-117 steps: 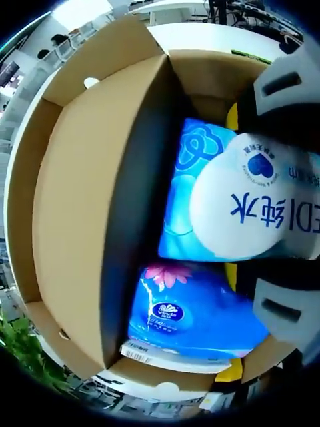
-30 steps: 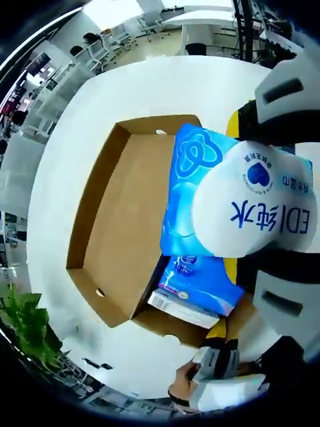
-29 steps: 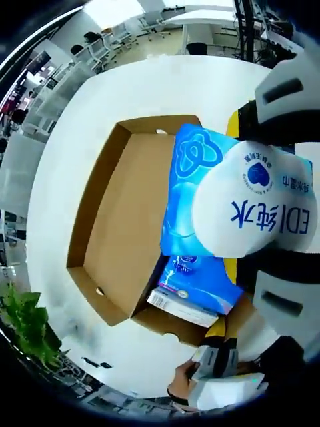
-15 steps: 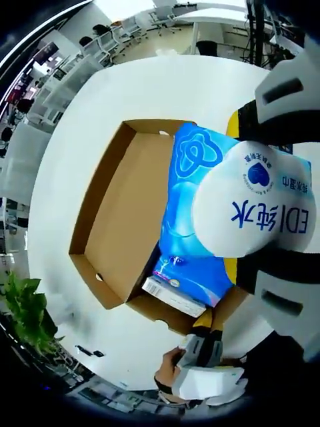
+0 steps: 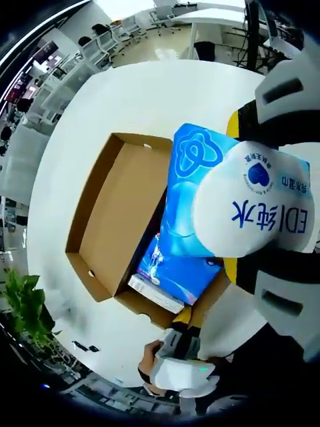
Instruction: Operate the shoe box by opening the lid, removing the specified soft item, and placing it in the target area until the item is outside and the box remains undamaged.
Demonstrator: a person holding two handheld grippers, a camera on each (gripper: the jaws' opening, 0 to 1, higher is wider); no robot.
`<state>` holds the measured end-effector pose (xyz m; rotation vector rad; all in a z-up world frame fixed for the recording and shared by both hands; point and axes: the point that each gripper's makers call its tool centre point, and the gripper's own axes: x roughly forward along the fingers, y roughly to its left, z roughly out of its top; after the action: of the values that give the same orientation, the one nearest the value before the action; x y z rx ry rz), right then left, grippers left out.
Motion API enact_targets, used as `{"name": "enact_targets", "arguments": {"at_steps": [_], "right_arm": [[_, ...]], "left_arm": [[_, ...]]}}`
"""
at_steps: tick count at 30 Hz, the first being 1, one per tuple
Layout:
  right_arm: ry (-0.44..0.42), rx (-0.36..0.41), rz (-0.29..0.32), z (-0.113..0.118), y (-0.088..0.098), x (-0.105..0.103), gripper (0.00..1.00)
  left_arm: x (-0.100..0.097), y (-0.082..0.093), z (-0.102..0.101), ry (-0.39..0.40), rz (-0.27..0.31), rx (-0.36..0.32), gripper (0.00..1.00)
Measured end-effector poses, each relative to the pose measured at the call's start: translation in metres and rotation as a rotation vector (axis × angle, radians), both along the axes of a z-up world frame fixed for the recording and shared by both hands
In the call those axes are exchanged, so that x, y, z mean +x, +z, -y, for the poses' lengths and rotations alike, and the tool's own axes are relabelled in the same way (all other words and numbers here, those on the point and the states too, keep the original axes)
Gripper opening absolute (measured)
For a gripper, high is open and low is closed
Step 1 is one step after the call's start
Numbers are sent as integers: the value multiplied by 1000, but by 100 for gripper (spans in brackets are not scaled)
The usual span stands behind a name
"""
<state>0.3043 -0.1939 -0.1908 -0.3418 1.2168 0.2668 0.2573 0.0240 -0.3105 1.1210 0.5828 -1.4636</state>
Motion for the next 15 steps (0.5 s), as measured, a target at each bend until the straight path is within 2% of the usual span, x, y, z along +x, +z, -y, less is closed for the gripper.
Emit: {"name": "enact_targets", "arguments": {"at_steps": [6, 15], "right_arm": [[-35, 11, 1, 17, 8, -14, 60], [-38, 9, -10, 35, 5, -32, 60]], "left_arm": [[0, 0, 1, -2, 0, 1, 5], [1, 0, 2, -2, -2, 0, 5]]}}
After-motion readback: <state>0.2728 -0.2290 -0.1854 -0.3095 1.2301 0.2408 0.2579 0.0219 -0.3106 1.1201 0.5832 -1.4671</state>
